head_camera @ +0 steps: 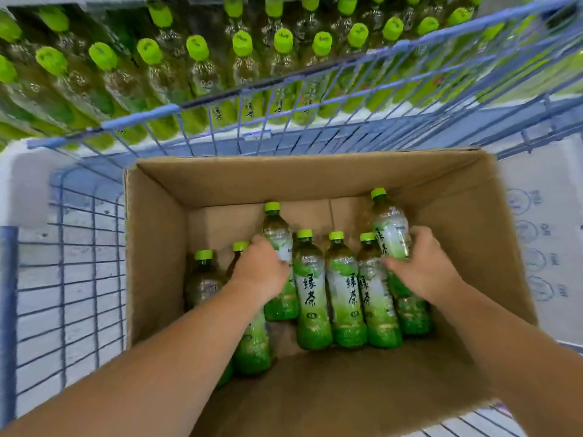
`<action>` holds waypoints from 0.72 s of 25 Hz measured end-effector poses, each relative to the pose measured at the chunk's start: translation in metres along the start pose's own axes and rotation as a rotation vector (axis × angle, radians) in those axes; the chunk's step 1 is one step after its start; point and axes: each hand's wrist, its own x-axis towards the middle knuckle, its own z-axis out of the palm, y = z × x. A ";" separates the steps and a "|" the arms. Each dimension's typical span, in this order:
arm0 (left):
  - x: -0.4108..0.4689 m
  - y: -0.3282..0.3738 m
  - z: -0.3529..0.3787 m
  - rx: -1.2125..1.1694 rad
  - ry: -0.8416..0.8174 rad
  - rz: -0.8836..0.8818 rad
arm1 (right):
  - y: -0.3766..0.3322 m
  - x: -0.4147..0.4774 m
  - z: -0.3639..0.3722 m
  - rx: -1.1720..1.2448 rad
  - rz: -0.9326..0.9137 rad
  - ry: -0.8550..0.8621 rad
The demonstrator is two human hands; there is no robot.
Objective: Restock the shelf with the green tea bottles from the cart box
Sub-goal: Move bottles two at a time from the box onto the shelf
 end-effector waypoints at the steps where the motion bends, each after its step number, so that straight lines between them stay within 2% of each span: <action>1: 0.005 0.003 -0.001 0.072 -0.004 -0.015 | 0.000 0.007 0.003 0.016 0.014 0.003; 4: 0.018 0.015 -0.004 0.228 -0.049 -0.055 | 0.003 0.016 0.015 0.027 0.028 0.042; 8: 0.017 0.021 -0.010 0.211 -0.066 -0.091 | 0.002 0.015 0.014 0.109 0.063 0.044; 15: -0.008 0.010 0.004 0.059 0.046 -0.069 | 0.006 -0.016 0.017 0.540 0.173 -0.189; 18: -0.019 0.007 0.004 -0.162 0.058 -0.028 | -0.003 -0.033 0.038 0.642 0.161 -0.307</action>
